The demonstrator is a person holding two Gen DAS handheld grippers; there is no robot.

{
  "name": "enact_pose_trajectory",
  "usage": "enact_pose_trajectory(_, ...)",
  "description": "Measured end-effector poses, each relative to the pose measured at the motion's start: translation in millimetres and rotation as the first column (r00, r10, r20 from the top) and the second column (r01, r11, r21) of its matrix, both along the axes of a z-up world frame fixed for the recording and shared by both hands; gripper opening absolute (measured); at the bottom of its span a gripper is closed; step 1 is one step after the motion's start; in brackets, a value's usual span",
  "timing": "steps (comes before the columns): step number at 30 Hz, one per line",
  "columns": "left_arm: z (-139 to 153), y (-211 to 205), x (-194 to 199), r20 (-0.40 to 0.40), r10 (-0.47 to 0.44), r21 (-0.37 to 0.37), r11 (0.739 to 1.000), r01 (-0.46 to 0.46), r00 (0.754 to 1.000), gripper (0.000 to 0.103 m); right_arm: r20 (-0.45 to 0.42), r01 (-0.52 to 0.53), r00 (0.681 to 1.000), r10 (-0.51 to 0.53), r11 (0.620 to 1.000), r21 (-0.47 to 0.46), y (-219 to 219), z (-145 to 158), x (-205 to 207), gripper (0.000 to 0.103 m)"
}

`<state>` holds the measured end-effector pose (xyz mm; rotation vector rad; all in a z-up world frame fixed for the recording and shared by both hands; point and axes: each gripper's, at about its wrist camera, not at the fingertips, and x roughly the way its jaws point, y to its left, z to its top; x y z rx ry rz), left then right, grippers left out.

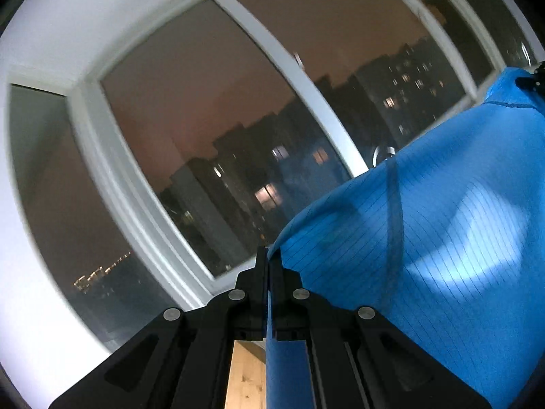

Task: Fold clothes

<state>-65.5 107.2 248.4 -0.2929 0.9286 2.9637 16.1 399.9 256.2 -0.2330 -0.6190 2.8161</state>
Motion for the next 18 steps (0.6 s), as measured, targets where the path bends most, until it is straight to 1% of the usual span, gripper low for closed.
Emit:
enact_pose_trajectory(2,-27.2,7.2,-51.9,0.040,-0.004,-0.026,1.000,0.005,0.999,0.000,0.035,0.044,0.998,-0.045,0.999,0.020,3.8,-27.2,-44.8,0.000)
enact_pose_trajectory(4,-54.3,14.5,-103.8,0.079,-0.007,-0.052,0.999,0.011,0.997,0.000,0.091,0.083,0.992,-0.083,0.997,0.009,10.4,-55.9,-91.0,0.000)
enact_pose_trajectory(6,-88.5,19.0,-140.6,0.139,-0.016,-0.056,0.998,0.024,0.990,0.000,0.131,0.122,0.984,-0.123,0.992,0.013,17.0,-83.8,-131.0,0.000)
enact_pose_trajectory(8,-123.5,23.1,-175.8,0.199,-0.026,-0.057,0.998,0.038,0.980,0.000,0.172,0.158,0.972,-0.161,0.987,0.033,22.0,-115.7,-172.5,0.000)
enact_pose_trajectory(10,-158.5,27.3,-211.0,0.259,-0.035,-0.058,0.997,0.051,0.965,0.000,0.232,0.186,0.954,-0.188,0.982,0.033,27.1,-151.0,-204.8,0.000)
enact_pose_trajectory(12,-193.4,31.5,-246.2,0.318,-0.044,-0.057,0.996,0.065,0.947,0.000,0.279,0.211,0.935,-0.218,0.976,0.057,28.6,-184.7,-231.2,0.000)
enact_pose_trajectory(14,-236.2,35.4,-273.6,0.423,-0.031,-0.054,0.997,0.060,0.905,0.001,0.335,0.226,0.911,-0.240,0.971,0.083,27.2,-220.9,-252.4,0.001)
enact_pose_trajectory(15,-257.4,36.6,-285.6,0.472,-0.020,-0.056,0.997,0.053,0.881,0.002,0.376,0.228,0.894,-0.245,0.969,0.090,26.9,-239.1,-261.2,0.001)
enact_pose_trajectory(17,-292.8,37.5,-296.3,0.540,0.004,-0.085,0.995,0.049,0.841,0.007,0.456,0.232,0.853,-0.253,0.967,0.103,26.4,-275.5,-278.5,0.001)
enact_pose_trajectory(18,-310.1,37.9,-301.0,0.572,0.017,-0.100,0.994,0.049,0.820,0.007,0.511,0.229,0.822,-0.252,0.967,0.108,26.7,-294.0,-286.5,0.003)
